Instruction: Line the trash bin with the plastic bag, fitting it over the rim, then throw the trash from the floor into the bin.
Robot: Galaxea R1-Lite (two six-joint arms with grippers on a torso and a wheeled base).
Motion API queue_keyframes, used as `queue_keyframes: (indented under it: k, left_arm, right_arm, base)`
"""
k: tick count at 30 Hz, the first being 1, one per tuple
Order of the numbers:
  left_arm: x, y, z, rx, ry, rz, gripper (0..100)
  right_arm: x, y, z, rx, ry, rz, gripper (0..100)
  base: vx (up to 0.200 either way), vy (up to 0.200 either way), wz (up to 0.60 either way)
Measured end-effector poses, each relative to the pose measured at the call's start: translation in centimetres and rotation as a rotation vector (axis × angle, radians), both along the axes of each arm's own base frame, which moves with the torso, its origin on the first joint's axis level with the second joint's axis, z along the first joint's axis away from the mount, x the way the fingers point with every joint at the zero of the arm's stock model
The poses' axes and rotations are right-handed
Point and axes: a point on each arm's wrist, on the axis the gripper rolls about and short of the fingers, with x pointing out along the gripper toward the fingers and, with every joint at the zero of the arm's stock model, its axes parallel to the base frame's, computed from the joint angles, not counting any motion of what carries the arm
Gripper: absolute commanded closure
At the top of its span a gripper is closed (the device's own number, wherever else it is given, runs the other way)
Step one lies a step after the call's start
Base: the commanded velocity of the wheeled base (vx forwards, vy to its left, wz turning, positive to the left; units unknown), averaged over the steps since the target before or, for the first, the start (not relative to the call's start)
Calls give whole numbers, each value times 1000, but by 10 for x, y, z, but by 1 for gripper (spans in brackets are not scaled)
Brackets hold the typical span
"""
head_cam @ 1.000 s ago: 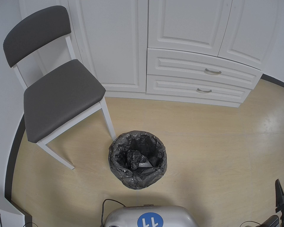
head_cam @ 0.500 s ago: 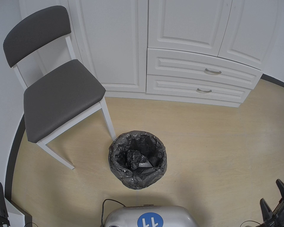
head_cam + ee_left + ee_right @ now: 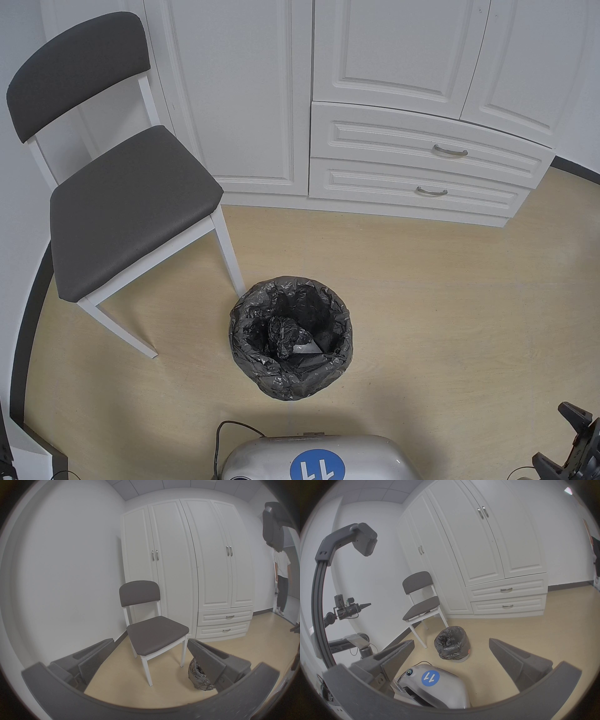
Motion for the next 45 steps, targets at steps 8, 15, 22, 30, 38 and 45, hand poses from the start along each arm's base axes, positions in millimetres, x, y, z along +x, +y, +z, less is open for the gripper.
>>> queue_keyframes:
  k: [8,15,22,30,38,45]
  left_arm:
    - [4,1,-6,-4,23,-5,0]
    - [6,1,-8,-3,28,3,0]
    - [6,1,-8,34,35,21,0]
    - [7,1,-9,39,47,22,0]
    - [8,0,-11,38,54,39,0]
    - [8,0,-10,38,54,46,0]
  right_arm:
    - [1,-2,0,-16,-12,-90,0]
    - [2,-4,0,-83,-47,-216,0]
    - [2,-4,0,-77,-44,-223,0]
    - [2,-4,0,-57,-32,-204,0]
    - [2,-4,0,-54,-31,-203,0]
    - [2,-4,0,-51,-29,-205,0]
  base:
    - [0,0,0]
    - [0,0,0]
    - [0,0,0]
    - [0,0,0]
    - [0,0,0]
    - [0,0,0]
